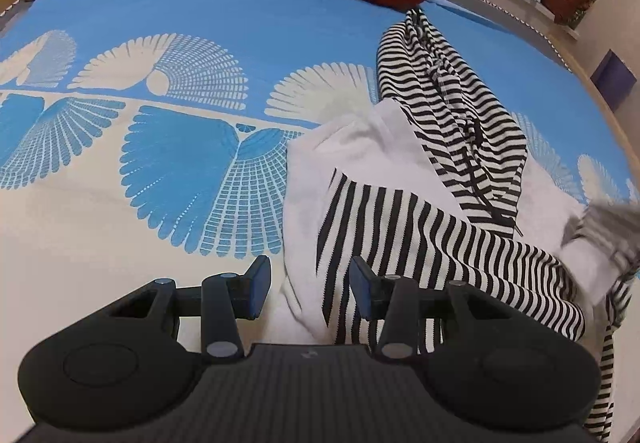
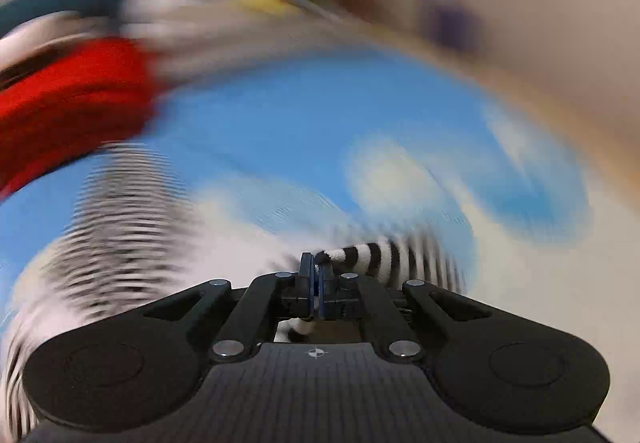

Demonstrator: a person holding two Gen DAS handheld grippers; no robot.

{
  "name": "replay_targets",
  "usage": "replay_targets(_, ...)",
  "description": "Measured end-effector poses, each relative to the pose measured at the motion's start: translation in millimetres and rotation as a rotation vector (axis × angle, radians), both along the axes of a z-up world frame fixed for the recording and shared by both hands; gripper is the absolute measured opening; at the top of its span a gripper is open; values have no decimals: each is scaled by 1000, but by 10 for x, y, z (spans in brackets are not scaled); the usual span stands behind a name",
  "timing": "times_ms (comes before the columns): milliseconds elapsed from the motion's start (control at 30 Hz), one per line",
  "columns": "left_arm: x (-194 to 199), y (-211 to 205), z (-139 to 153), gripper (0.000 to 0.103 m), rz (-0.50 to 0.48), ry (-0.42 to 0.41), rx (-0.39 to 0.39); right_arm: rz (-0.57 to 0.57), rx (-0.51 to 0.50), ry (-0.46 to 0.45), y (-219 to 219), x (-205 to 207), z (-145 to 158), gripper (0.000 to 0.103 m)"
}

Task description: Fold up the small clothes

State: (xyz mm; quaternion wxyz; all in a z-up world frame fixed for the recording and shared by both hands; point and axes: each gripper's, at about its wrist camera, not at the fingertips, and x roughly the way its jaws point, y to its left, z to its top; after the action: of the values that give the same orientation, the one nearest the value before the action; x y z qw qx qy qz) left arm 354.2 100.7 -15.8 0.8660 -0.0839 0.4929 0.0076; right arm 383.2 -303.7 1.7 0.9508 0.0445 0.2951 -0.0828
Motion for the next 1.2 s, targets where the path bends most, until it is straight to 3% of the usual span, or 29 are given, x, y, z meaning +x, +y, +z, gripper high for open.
replay_targets(33,-3,7,2,48,2,0,0,170,5,-38,243,-55,172,2)
replay_targets(100,-11,14,1,48,5,2,-2,502,130,-81,619,-192,392,9)
replay_targets(133,-20,13,5,48,4,1,-5,585,193,-85,716,-231,425,17)
replay_targets(167,-27,11,9,48,3,0,-10,605,244,-83,767,-248,415,32)
replay_targets(233,-40,-1,23,48,1,-6,-19,535,317,-62,717,-226,316,48)
replay_targets(333,-47,-44,32,48,-4,-10,-41,387,386,9,507,-154,141,48)
replay_targets(500,-42,-223,-39,48,-68,23,-142,138,362,92,196,-160,-70,48)
replay_targets(600,-31,-357,-205,54,-132,112,-252,31,331,189,93,-78,-282,48)
replay_targets(667,-40,-477,-350,54,-182,194,-263,-1,317,230,54,-127,-382,48)
replay_targets(800,-65,-627,-557,47,-220,253,-282,92,303,307,177,-115,-478,48)
replay_targets(833,-59,-635,-601,37,-208,253,-309,135,296,331,242,-100,-503,48)
replay_targets(900,-47,-662,-675,30,-176,266,-325,213,275,381,392,-94,-576,48)
replay_targets(1000,-32,-777,-683,11,-198,258,-268,285,237,444,597,-63,-708,48)
replay_targets(1033,-27,-789,-643,3,-199,239,-249,298,232,458,648,-38,-747,48)
replay_targets(1100,-29,-787,-428,2,-230,166,-182,338,231,486,741,-47,-781,48)
replay_targets(1167,-102,-743,-41,2,-273,37,-83,369,213,502,808,-56,-803,48)
replay_targets(1200,-142,-668,165,2,-278,-31,-70,373,200,507,829,-58,-803,48)
